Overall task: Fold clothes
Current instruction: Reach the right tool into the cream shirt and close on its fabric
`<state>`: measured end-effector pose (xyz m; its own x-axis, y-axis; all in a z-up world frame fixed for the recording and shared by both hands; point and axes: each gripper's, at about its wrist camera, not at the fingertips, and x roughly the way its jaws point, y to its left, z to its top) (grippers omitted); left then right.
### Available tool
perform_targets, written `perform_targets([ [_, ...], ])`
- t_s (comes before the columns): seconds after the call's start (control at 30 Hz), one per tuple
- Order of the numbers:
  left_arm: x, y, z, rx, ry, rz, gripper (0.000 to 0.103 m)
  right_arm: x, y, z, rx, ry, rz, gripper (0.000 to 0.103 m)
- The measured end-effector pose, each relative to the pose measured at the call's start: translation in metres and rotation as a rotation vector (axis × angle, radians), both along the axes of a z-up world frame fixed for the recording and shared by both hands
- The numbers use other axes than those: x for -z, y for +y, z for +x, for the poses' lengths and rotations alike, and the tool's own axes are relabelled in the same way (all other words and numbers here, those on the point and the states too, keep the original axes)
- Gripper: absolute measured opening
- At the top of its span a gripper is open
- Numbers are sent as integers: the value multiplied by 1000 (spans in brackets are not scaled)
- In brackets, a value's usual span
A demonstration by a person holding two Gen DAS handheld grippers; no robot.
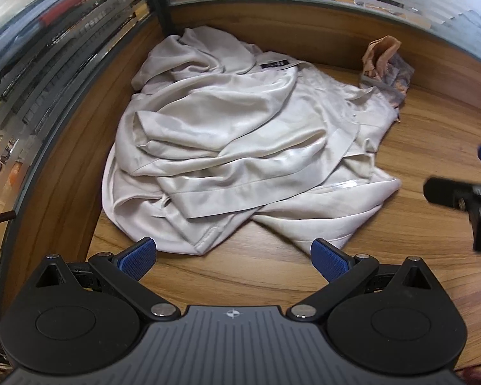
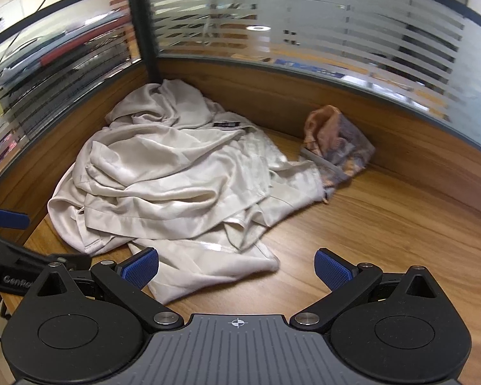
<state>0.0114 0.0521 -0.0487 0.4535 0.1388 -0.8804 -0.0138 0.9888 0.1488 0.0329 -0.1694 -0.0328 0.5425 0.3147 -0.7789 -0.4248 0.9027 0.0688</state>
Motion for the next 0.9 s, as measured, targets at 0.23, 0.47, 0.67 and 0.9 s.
perform_targets([
  [0.23, 20, 30, 6, -14, 5, -24, 103, 31, 36, 37, -98, 22, 8, 103],
  [0.47, 34, 44, 13, -15, -19, -16, 103, 69, 58, 79, -93, 87, 10, 103],
  [0.67, 47, 50, 26, -7, 2, -14, 103, 99, 64, 116, -69, 159, 15, 100],
  [0.9, 55, 57, 38, -26, 26, -20, 103, 117, 85, 139, -118, 186, -3, 81],
])
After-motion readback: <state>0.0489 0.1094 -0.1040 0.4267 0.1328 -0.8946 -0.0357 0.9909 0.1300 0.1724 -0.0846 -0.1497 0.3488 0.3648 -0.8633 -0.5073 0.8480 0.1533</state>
